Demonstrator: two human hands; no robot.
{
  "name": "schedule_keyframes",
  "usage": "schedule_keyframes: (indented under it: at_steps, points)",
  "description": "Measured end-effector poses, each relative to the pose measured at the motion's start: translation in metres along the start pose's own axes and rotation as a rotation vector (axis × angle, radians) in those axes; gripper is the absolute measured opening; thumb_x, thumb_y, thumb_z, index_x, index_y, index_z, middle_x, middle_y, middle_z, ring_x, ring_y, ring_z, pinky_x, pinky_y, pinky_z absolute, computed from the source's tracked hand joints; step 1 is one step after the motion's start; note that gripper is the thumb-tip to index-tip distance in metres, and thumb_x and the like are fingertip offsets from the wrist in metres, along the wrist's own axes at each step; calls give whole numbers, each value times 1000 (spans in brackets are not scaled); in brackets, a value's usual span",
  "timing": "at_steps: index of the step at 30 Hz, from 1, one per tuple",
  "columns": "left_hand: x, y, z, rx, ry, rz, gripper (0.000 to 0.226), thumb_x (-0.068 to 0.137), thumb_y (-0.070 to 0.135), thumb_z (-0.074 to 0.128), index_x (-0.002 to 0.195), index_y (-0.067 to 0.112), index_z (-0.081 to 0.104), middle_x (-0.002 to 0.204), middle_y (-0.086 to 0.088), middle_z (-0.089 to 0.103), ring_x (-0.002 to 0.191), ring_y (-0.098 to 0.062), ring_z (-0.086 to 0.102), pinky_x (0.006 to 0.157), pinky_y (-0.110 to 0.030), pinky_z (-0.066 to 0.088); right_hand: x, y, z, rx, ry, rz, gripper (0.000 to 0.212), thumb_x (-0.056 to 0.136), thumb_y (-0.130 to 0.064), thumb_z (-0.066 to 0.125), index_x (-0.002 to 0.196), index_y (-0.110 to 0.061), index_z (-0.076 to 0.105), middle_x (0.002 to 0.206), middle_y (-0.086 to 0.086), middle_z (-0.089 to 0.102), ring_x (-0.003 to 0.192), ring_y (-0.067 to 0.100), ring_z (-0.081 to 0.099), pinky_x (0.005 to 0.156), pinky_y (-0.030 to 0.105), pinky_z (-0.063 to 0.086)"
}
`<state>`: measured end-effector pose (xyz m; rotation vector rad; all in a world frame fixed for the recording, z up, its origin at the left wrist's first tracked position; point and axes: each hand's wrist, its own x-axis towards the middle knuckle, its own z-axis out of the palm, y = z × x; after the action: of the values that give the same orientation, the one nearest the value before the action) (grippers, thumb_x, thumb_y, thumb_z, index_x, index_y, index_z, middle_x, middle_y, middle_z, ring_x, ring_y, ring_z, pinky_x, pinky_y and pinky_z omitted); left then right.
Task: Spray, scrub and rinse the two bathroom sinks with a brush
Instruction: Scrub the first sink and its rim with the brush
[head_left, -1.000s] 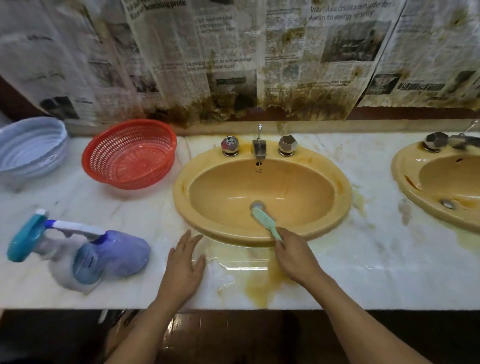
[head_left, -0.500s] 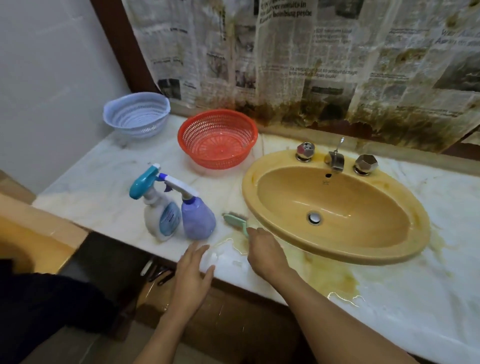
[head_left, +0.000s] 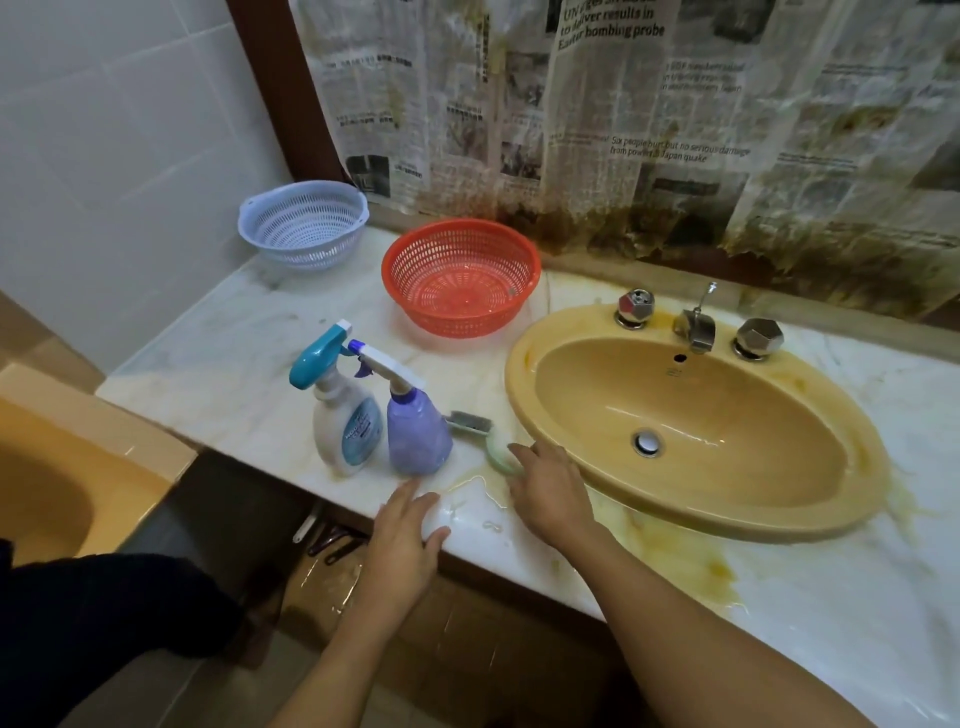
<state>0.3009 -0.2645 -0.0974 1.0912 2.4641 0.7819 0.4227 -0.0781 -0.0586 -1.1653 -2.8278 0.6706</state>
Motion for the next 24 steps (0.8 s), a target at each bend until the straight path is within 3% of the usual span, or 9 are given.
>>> schedule_keyframes:
  at_steps: [6, 14, 19, 24]
  points:
    - [16, 40, -11, 84, -35, 122, 38, 101, 25, 59, 139, 23, 60, 147, 1, 50, 135, -19, 49, 110, -32, 40, -17, 50, -37, 147, 84, 81, 47, 102, -30, 53, 148, -23, 50, 130, 4, 59, 122, 27, 51, 103, 39, 41]
    - [54, 110, 19, 61, -118, 343, 35, 100, 25, 60, 135, 29, 62, 153, 1, 49, 138, -20, 47, 114, -37, 41, -36, 132, -104, 241, 241, 243, 45, 99, -33, 61, 143, -22, 57, 126, 3, 64, 120, 24, 57, 100, 36, 45]
    - [97, 146, 37, 315, -296, 414, 39, 104, 41, 50, 143, 34, 54, 162, 1, 38, 153, -21, 28, 126, -46, 11, -44, 192, -138, 252, 291, 359, 47, 98, -34, 65, 143, -25, 57, 122, 0, 66, 114, 22, 59, 96, 36, 48]
    - [135, 173, 53, 567, -528, 380, 48, 106, 57, 30, 146, 38, 49, 161, 10, 40, 158, -22, 12, 125, -54, -3, -35, 252, -168, 284, 276, 444, 49, 98, -29, 66, 145, -18, 56, 125, 4, 66, 108, 20, 62, 91, 32, 47]
